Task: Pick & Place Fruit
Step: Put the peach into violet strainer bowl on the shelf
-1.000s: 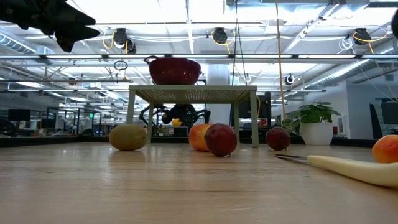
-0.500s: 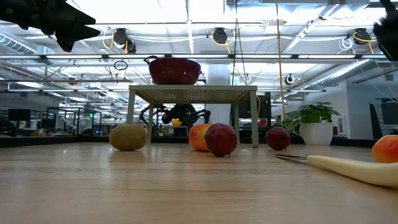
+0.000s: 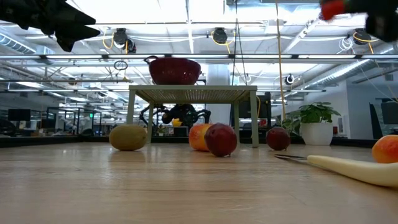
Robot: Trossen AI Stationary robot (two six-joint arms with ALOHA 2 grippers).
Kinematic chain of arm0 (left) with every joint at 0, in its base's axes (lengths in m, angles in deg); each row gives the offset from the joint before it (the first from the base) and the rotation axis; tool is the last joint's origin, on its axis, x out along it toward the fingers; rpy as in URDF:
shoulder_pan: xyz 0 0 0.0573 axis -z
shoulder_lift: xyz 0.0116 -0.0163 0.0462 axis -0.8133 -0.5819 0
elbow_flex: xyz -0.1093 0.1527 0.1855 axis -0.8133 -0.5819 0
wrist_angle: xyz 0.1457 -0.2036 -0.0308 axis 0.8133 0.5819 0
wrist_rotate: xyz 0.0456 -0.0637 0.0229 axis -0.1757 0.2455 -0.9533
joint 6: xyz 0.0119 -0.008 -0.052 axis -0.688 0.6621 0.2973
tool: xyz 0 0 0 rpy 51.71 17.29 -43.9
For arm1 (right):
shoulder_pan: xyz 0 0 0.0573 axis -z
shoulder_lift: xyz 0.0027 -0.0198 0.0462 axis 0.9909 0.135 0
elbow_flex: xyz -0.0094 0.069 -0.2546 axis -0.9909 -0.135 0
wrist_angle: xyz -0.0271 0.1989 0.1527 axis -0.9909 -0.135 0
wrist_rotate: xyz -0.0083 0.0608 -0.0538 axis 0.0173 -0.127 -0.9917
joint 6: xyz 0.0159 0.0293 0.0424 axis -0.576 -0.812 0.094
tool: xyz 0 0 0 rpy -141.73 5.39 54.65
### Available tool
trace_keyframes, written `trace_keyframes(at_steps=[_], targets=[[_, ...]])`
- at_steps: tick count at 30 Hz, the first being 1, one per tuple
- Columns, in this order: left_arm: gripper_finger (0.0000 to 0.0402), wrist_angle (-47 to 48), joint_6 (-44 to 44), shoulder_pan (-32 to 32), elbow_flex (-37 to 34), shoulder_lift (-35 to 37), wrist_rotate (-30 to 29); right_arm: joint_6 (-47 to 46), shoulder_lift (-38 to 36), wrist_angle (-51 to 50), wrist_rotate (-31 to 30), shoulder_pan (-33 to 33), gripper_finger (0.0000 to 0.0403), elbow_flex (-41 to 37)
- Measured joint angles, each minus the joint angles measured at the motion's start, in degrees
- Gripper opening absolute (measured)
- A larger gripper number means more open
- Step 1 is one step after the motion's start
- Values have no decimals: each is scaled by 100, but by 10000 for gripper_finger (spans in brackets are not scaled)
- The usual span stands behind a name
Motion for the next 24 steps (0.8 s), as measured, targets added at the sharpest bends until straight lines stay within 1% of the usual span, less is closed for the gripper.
trace_keyframes(at_steps=[5, 8, 13, 16, 20, 24], targets=[[182, 0, 0, 0, 0, 0, 0, 2052, -354, 1119, -947, 4, 71, 1], [182, 0, 0, -1, 1, -2, 0, 3272, -510, 1919, -1171, 16, 71, 2], [182, 0, 0, -1, 1, -1, 0, 4955, -643, 3216, -1149, 170, 71, 2], [182, 0, 2, -1, 1, -2, 0, 5791, -648, 3858, -1120, 298, 70, 2], [182, -2, 2, -2, 2, -2, 0, 6500, -648, 4401, -719, 577, 70, 0], [182, -7, 5, 0, 2, 0, 0, 7049, -648, 4663, -108, 1031, 70, 2]])
